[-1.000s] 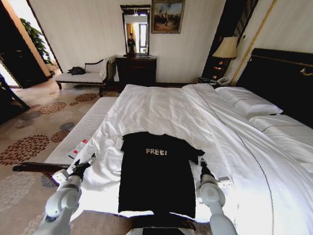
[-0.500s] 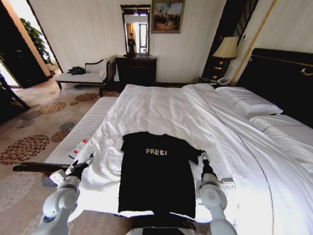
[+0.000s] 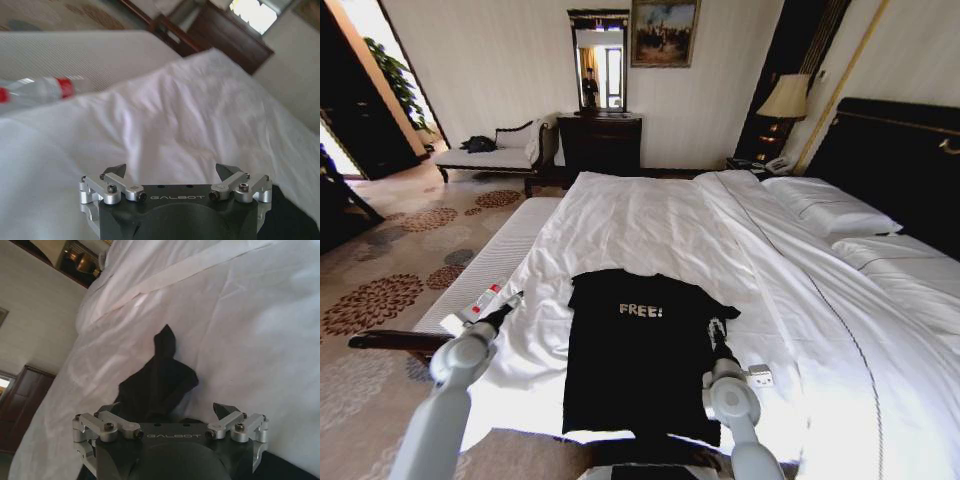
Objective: Fold the clothes on the bed.
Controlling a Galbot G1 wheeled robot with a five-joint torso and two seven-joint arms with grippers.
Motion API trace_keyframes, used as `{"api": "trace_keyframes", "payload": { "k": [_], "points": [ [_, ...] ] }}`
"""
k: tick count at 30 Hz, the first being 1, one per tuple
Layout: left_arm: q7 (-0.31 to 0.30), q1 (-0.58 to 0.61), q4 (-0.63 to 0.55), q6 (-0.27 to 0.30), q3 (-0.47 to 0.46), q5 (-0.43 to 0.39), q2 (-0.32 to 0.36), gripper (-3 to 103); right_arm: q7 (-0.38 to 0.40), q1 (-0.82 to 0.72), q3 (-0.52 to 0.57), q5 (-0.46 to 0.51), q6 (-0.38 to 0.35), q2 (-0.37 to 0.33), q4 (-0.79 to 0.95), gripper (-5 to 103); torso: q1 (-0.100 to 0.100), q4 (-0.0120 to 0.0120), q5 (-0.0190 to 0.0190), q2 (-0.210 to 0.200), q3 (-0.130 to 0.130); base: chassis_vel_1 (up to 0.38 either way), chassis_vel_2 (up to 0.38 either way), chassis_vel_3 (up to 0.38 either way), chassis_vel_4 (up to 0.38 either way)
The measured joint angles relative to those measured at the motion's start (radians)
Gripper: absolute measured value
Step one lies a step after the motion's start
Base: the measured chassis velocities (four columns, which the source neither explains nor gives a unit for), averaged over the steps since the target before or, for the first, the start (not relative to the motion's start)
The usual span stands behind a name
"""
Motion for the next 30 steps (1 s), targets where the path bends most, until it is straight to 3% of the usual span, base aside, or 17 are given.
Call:
{"api": "trace_keyframes", "payload": {
  "k": [4,10,21,30],
  "points": [
    [0.017,-0.081,0.078,-0.001,0.112,0.062,0.020,100,0.002,0.008,0.004,-0.001,-0.005,-0.001,-0.017,100,0.000,0.0003,0.0006,0.000,0.000,0.000,0.000,0.000,0.000],
    [0.029,-0.152,0.127,-0.016,0.187,0.074,0.011,100,0.008,0.011,0.003,-0.017,-0.007,0.007,-0.037,100,0.000,0.0007,0.0005,0.000,0.000,0.000,0.000,0.000,0.000],
    [0.018,-0.255,0.224,-0.012,0.235,0.073,-0.099,100,0.017,0.006,0.009,-0.031,-0.008,0.007,-0.051,100,0.000,0.0001,0.0003,0.000,0.000,0.000,0.000,0.000,0.000],
    [0.038,-0.251,0.232,-0.005,0.258,0.097,-0.101,100,0.024,0.007,0.021,-0.028,-0.008,-0.004,-0.062,100,0.000,0.0007,0.0004,0.000,0.000,0.000,0.000,0.000,0.000]
  ]
}}
